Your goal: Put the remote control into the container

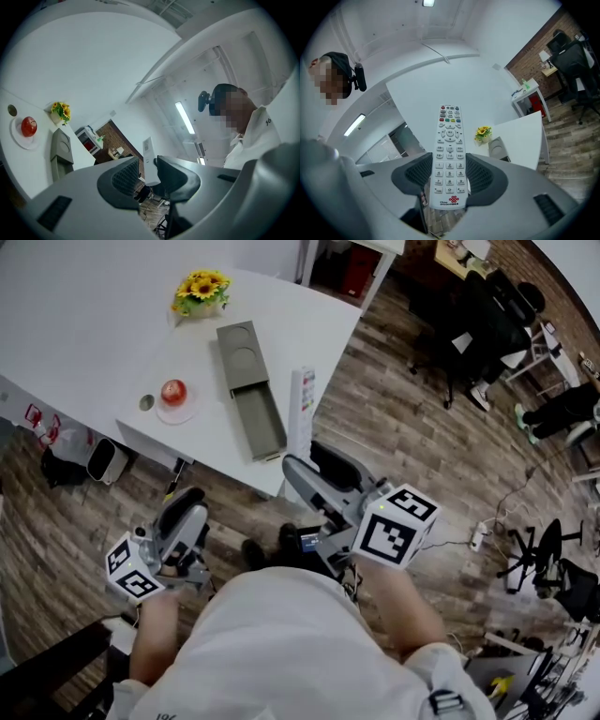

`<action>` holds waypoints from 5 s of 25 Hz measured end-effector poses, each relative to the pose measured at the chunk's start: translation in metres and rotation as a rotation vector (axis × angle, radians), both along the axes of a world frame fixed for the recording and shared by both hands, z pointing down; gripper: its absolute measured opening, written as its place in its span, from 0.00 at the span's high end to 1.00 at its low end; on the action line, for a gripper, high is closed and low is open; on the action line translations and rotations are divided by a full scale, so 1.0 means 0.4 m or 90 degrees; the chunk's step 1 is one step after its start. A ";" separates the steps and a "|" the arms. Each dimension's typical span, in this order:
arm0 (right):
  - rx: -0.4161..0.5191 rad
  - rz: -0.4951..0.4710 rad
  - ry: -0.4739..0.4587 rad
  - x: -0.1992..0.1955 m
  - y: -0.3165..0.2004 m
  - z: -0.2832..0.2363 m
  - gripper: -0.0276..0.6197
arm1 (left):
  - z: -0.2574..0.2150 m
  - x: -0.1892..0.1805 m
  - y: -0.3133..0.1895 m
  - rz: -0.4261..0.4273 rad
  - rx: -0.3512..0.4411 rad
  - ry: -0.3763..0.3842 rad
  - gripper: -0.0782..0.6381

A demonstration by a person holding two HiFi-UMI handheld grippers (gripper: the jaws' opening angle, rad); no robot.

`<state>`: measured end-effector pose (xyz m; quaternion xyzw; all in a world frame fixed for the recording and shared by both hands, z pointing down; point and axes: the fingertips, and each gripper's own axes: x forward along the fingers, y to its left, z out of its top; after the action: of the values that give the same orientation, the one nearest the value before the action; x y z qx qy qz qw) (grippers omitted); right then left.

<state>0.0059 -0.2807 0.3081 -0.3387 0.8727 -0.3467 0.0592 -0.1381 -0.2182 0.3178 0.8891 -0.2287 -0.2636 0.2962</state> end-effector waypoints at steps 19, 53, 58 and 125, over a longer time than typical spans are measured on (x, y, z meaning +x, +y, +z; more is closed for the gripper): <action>-0.033 -0.051 0.015 0.056 -0.063 0.067 0.61 | 0.041 0.084 -0.051 -0.041 -0.019 -0.021 0.74; -0.216 -0.022 0.171 -0.064 -0.151 0.410 0.61 | 0.273 0.022 -0.155 0.024 -0.096 -0.119 0.74; -0.243 -0.024 0.198 -0.058 -0.189 0.472 0.61 | 0.325 0.044 -0.190 0.029 -0.119 -0.141 0.74; -0.362 -0.045 0.615 -0.177 -0.445 0.894 0.61 | 0.537 0.065 -0.282 0.037 -0.242 -0.213 0.74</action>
<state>-0.0651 -0.4587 0.6655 -0.4324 0.6833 -0.3756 -0.4528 -0.1123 -0.3309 0.5327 0.8547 -0.2942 -0.0567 0.4240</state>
